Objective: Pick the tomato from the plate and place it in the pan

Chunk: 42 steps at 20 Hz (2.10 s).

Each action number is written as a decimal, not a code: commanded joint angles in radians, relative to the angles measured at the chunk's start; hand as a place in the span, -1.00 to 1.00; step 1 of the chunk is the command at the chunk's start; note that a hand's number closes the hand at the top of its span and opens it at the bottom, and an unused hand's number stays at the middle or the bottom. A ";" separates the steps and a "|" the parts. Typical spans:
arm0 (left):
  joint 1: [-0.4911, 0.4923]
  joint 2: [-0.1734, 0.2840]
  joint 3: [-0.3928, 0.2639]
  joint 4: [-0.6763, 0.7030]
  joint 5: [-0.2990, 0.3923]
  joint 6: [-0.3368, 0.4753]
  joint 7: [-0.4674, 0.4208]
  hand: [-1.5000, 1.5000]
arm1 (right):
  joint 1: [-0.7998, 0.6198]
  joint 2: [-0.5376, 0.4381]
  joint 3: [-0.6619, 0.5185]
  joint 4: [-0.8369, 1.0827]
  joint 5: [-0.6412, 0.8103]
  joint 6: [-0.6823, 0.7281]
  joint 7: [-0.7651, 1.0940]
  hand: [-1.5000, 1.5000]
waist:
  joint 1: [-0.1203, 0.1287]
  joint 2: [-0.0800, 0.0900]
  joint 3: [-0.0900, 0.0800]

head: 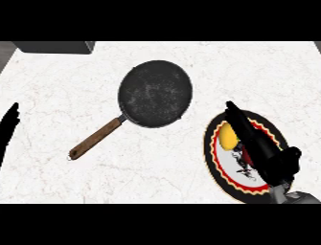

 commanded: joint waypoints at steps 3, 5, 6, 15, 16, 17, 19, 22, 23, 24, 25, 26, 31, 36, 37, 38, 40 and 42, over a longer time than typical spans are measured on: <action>0.014 -0.062 -0.027 -0.053 -0.024 0.021 -0.004 0.00 | -0.096 0.038 -0.195 0.056 -0.027 -0.118 -0.011 -1.00 | -0.019 -0.004 0.005; 0.024 -0.078 -0.064 -0.101 -0.037 0.024 0.005 0.00 | -0.144 0.039 -0.328 0.097 -0.043 -0.202 -0.067 -1.00 | -0.014 -0.003 0.007; 0.011 -0.088 -0.061 -0.111 -0.009 0.004 0.004 0.00 | -0.164 0.013 -0.401 0.094 -0.070 -0.226 -0.053 -1.00 | -0.023 -0.004 0.006; 0.069 -0.154 -0.117 -0.187 -0.026 0.039 0.083 0.00 | 0.255 -0.204 -0.365 -0.014 0.221 -0.383 0.263 -1.00 | -0.045 -0.009 0.002; 0.079 -0.161 -0.126 -0.179 -0.033 0.041 0.058 0.00 | 0.256 -0.274 -0.346 -0.008 0.256 -0.326 0.269 -1.00 | -0.042 -0.008 0.002; 0.073 -0.151 -0.124 -0.164 -0.046 0.039 0.048 0.00 | 0.283 -0.313 -0.330 -0.014 0.279 -0.292 0.284 -1.00 | -0.044 -0.007 0.001; 0.075 -0.157 -0.148 -0.235 -0.064 0.049 0.111 0.00 | 0.223 -0.376 -0.356 -0.030 0.254 -0.220 0.363 -1.00 | -0.025 -0.006 0.003; 0.071 -0.159 -0.120 -0.183 -0.050 0.028 0.062 0.00 | 0.228 -0.441 -0.332 -0.137 0.205 -0.091 0.463 -1.00 | -0.029 -0.006 0.003; 0.081 -0.165 -0.120 -0.158 -0.056 0.025 0.038 0.00 | 0.191 -0.462 -0.349 -0.110 0.183 -0.051 0.472 -1.00 | -0.024 -0.004 0.003; 0.069 -0.135 -0.110 -0.230 -0.047 0.012 0.100 0.00 | 0.165 -0.453 -0.316 -0.131 0.180 -0.032 0.508 -1.00 | -0.017 -0.005 0.004; 0.077 -0.172 -0.148 -0.212 -0.076 0.036 0.101 0.00 | 0.186 -0.477 -0.316 -0.198 0.150 0.011 0.542 -1.00 | -0.026 -0.006 0.003; 0.106 -0.164 -0.137 -0.238 -0.058 0.018 0.078 0.00 | 0.139 -0.507 -0.343 -0.160 0.101 0.068 0.557 -1.00 | -0.016 -0.006 0.003; 0.105 -0.189 -0.145 -0.233 -0.099 0.032 0.090 0.00 | -0.042 -0.492 -0.288 -0.135 0.067 0.164 0.711 -1.00 | -0.011 -0.004 0.004; 0.027 -0.200 -0.140 -0.195 -0.111 0.005 0.113 0.00 | -0.283 -0.384 -0.152 0.032 0.134 0.163 0.880 -1.00 | 0.011 0.003 0.004; 0.052 -0.195 -0.098 -0.193 -0.096 -0.005 0.103 0.00 | -0.214 -0.397 -0.195 -0.054 0.105 0.208 0.905 -1.00 | -0.015 -0.004 0.004; 0.039 -0.230 -0.120 -0.181 -0.120 0.018 0.082 0.00 | -0.239 -0.374 -0.180 -0.001 0.118 0.214 0.894 -1.00 | -0.014 -0.003 0.004; 0.043 -0.218 -0.103 -0.182 -0.114 -0.003 0.105 0.00 | -0.268 -0.343 -0.149 0.021 0.127 0.243 0.898 -1.00 | -0.014 -0.003 0.004; 0.066 -0.221 -0.121 -0.219 -0.123 -0.005 0.104 0.00 | -0.330 -0.324 -0.115 0.086 0.135 0.261 0.937 -1.00 | -0.007 -0.003 0.004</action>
